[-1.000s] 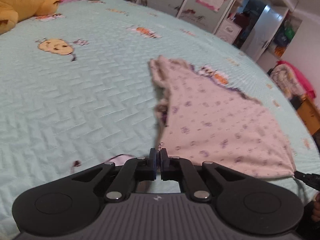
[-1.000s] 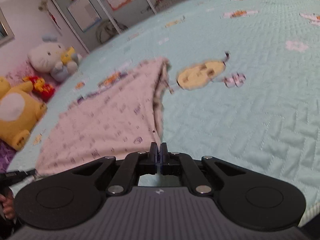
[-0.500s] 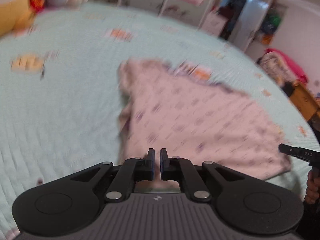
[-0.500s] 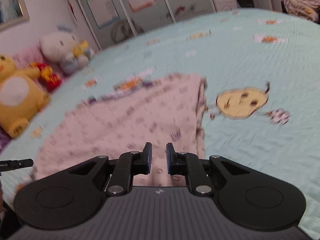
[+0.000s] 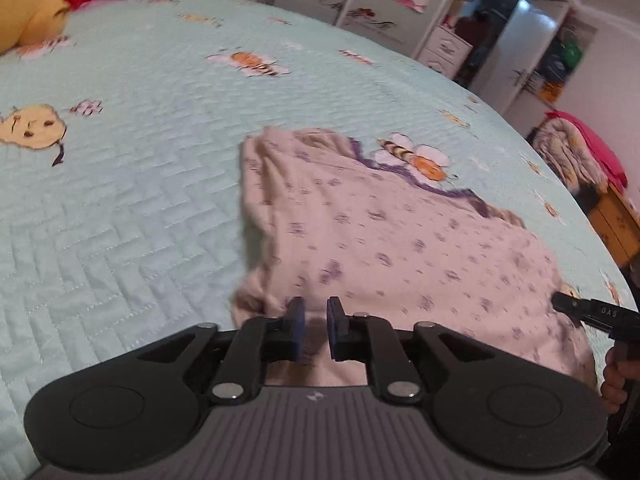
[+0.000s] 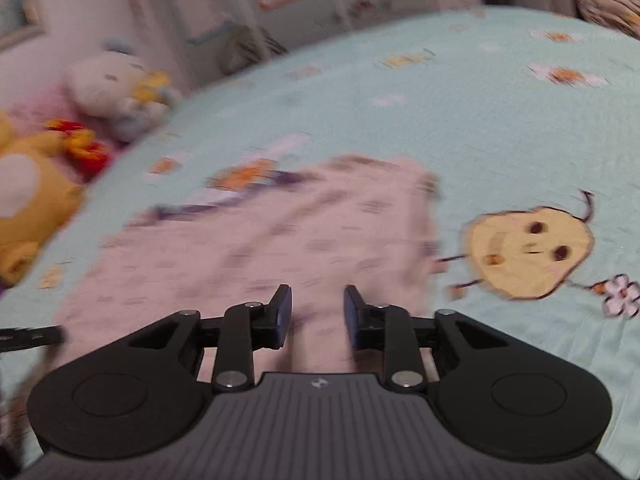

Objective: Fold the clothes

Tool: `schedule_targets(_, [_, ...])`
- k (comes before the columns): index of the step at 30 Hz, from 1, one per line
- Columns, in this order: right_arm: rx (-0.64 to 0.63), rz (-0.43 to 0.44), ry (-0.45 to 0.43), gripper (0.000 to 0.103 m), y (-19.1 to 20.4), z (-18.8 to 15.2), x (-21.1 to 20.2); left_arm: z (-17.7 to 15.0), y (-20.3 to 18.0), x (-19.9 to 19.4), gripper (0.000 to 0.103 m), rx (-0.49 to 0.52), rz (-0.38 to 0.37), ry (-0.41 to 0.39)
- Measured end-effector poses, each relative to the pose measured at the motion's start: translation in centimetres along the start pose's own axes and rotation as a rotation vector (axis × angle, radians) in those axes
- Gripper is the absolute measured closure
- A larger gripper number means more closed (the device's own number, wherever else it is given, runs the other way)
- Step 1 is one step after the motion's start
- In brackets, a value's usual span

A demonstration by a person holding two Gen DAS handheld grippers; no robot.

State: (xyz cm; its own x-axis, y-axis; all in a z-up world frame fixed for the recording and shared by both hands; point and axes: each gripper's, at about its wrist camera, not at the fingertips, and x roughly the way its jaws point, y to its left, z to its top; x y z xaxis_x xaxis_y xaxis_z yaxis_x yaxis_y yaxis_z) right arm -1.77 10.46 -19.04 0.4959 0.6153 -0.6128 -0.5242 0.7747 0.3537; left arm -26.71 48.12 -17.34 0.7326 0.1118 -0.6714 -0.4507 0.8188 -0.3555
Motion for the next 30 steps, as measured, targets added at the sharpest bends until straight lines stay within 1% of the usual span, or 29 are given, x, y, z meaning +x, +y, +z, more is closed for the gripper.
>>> schedule_targets(1, [0.046, -0.022, -0.007, 0.1, -1.3, 0.6, 0.1, 0.2, -0.1, -0.5, 0.091, 0.007, 0.001, -0.013])
schedule_targets(2, [0.085, -0.048, -0.025, 0.094, -2.2, 1.1, -0.5, 0.4, -0.1, -1.1, 0.091, 0.015, 0.002, -0.026])
schedule_targets(3, [0.084, -0.047, -0.061, 0.09, -2.3, 1.4, -1.6, 0.5, -0.5, -1.8, 0.087, 0.035, -0.001, -0.052])
schedule_targets(4, [0.082, -0.044, -0.096, 0.083, -2.3, 1.7, -2.6, 0.9, -1.1, -2.0, 0.084, 0.057, 0.0, -0.076])
schedule_targets(5, [0.082, -0.011, -0.11, 0.077, -1.9, 1.9, -3.0, 1.2, -1.7, -2.3, 0.079, 0.079, 0.0, -0.1])
schedule_targets(6, [0.09, 0.029, -0.1, 0.076, -1.3, 2.0, -2.8, 1.7, -2.3, -1.9, 0.077, 0.096, -0.007, -0.109])
schedule_targets(7, [0.097, 0.068, -0.089, 0.074, -0.7, 2.1, -2.5, 2.2, -2.6, -0.9, 0.077, 0.11, -0.002, -0.098])
schedule_targets(9, [0.086, 0.089, -0.039, 0.074, 0.5, 2.3, -0.3, 3.1, -3.4, 1.3, 0.077, 0.138, 0.007, -0.074])
schedule_targets(10, [0.081, 0.098, -0.014, 0.074, 1.1, 2.4, 0.8, 3.5, -2.9, 2.5, 0.077, 0.118, 0.019, -0.045])
schedule_targets(11, [0.081, 0.082, 0.014, 0.074, 1.0, 2.8, 2.1, 3.9, -2.4, 3.7, 0.077, 0.099, 0.03, -0.017])
schedule_targets(12, [0.107, 0.05, 0.028, 0.075, 0.1, 3.4, 3.2, 4.2, -1.6, 4.5, 0.082, 0.073, 0.047, 0.008])
schedule_targets(13, [0.135, 0.018, 0.041, 0.085, -0.8, 4.0, 4.3, 4.6, -1.3, 4.4, 0.086, 0.057, 0.046, 0.004])
schedule_targets(14, [0.185, 0.002, 0.038, 0.093, -2.0, 4.8, 4.5, 5.0, -0.9, 4.2, 0.087, 0.041, 0.046, 0.001])
schedule_targets(15, [0.217, -0.032, 0.024, 0.092, -2.6, 5.5, 4.1, 5.4, -0.6, 4.0, 0.084, 0.025, 0.046, -0.003])
schedule_targets(16, [0.217, -0.058, -0.011, 0.085, -2.5, 6.2, 3.3, 5.8, -0.8, 3.4, 0.079, 0.03, 0.043, -0.03])
schedule_targets(17, [0.195, -0.053, -0.051, 0.077, -2.0, 6.6, 2.2, 6.1, -1.0, 2.9, 0.067, 0.038, 0.041, -0.056])
schedule_targets(18, [0.172, -0.027, -0.073, 0.072, -1.6, 6.7, 1.5, 6.5, -1.3, 3.2, 0.058, 0.042, 0.048, -0.066])
schedule_targets(19, [0.153, 0.006, -0.074, 0.063, -0.8, 6.6, 1.1, 6.9, -1.5, 3.4, 0.057, 0.046, 0.054, -0.076])
schedule_targets(20, [0.138, 0.035, -0.059, 0.059, -0.1, 6.4, 1.3, 7.3, -1.7, 3.6, 0.057, 0.049, 0.061, -0.086])
schedule_targets(21, [0.133, 0.037, -0.036, 0.057, 0.3, 6.4, 2.3, 7.7, -1.9, 4.6, 0.057, 0.048, 0.075, -0.058])
schedule_targets(22, [0.128, 0.039, -0.013, 0.057, 0.7, 6.3, 3.3, 8.0, -2.0, 5.7, 0.057, 0.053, 0.091, -0.02])
schedule_targets(23, [0.123, 0.039, 0.01, 0.057, 1.0, 6.3, 4.3, 8.2, -2.1, 6.9, 0.057, 0.066, 0.134, 0.018])
schedule_targets(24, [0.118, -0.001, 0.03, 0.057, 0.6, 6.5, 5.8, 8.5, -2.1, 7.9, 0.062, 0.072, 0.197, 0.05])
schedule_targets(25, [0.109, -0.072, 0.042, 0.066, 0.1, 6.9, 7.0, 8.7, -2.0, 8.0, 0.063, 0.064, 0.241, 0.064])
schedule_targets(26, [0.114, -0.141, 0.034, 0.076, -0.3, 7.4, 7.4, 9.0, -2.0, 7.2, 0.063, 0.039, 0.244, 0.051])
schedule_targets(27, [0.132, -0.174, 0.0, 0.075, -0.5, 7.9, 6.7, 9.3, -2.0, 6.3, 0.062, 0.015, 0.246, 0.039])
schedule_targets(28, [0.146, -0.142, -0.05, 0.074, -0.5, 8.2, 5.4, 9.4, -2.3, 5.0, 0.06, 0.013, 0.222, 0.008])
schedule_targets(29, [0.148, -0.089, -0.089, 0.072, -0.2, 8.3, 4.0, 9.5, -2.6, 3.7, 0.057, 0.012, 0.197, -0.023])
schedule_targets(30, [0.143, -0.048, -0.108, 0.068, 0.5, 8.2, 2.8, 9.6, -3.3, 2.6, 0.055, 0.025, 0.199, -0.038])
